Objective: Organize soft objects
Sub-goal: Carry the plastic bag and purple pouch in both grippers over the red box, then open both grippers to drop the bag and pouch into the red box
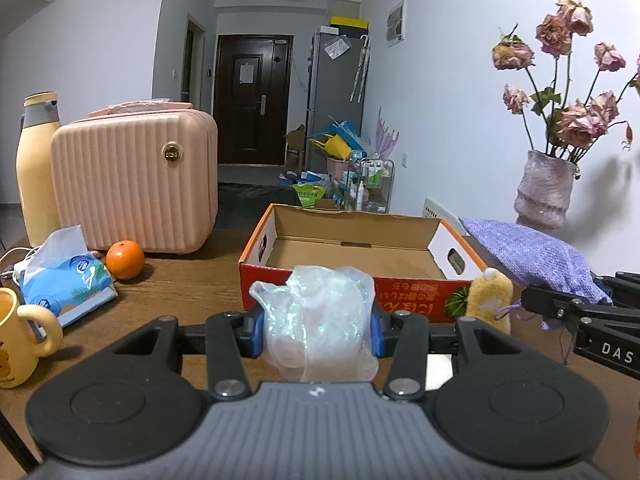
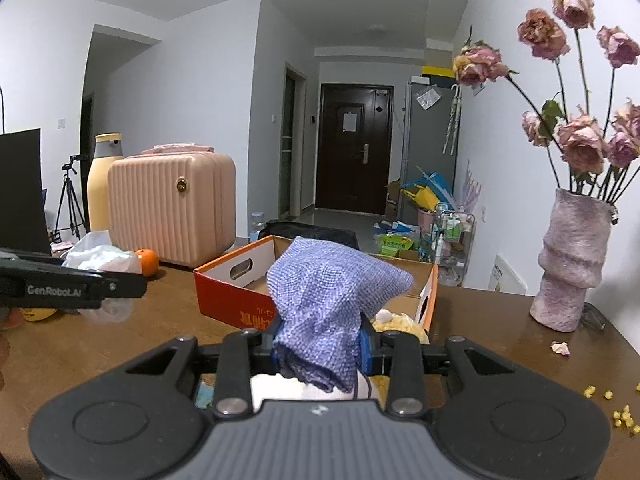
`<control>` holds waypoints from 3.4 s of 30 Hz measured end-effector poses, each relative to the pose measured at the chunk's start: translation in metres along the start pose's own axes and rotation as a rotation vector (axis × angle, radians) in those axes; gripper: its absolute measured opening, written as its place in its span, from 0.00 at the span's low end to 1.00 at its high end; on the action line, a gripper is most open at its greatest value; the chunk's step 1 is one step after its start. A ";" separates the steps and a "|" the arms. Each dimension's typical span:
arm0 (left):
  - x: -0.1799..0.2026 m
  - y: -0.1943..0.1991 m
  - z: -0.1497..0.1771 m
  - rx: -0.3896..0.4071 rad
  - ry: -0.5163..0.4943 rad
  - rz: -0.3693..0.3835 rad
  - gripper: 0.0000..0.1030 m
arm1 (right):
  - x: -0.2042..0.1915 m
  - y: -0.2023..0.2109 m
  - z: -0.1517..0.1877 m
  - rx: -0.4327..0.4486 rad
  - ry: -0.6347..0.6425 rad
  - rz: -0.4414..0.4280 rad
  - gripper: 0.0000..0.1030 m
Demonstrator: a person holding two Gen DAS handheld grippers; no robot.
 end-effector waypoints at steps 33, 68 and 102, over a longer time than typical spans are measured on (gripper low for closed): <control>-0.013 -0.149 -0.057 0.027 -0.081 -0.040 0.45 | 0.023 -0.137 -0.046 -0.027 0.064 -0.005 0.33; -0.009 -0.248 -0.032 -0.089 -0.116 -0.118 0.46 | 0.027 -0.227 -0.021 -0.166 0.023 0.131 0.34; -0.028 -0.218 -0.047 0.026 -0.065 -0.167 1.00 | 0.033 -0.210 -0.030 -0.090 0.006 0.141 1.00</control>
Point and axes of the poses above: each gripper's, at about its wrist camera, not at the fingertips, and y roughly against the way its jaws point, x to its right, z to its underside, the point moved 9 cm from there along -y, roughly the way its jaws point, and after that the axes turned 10 degrees about -y, right-handed, at the moved point
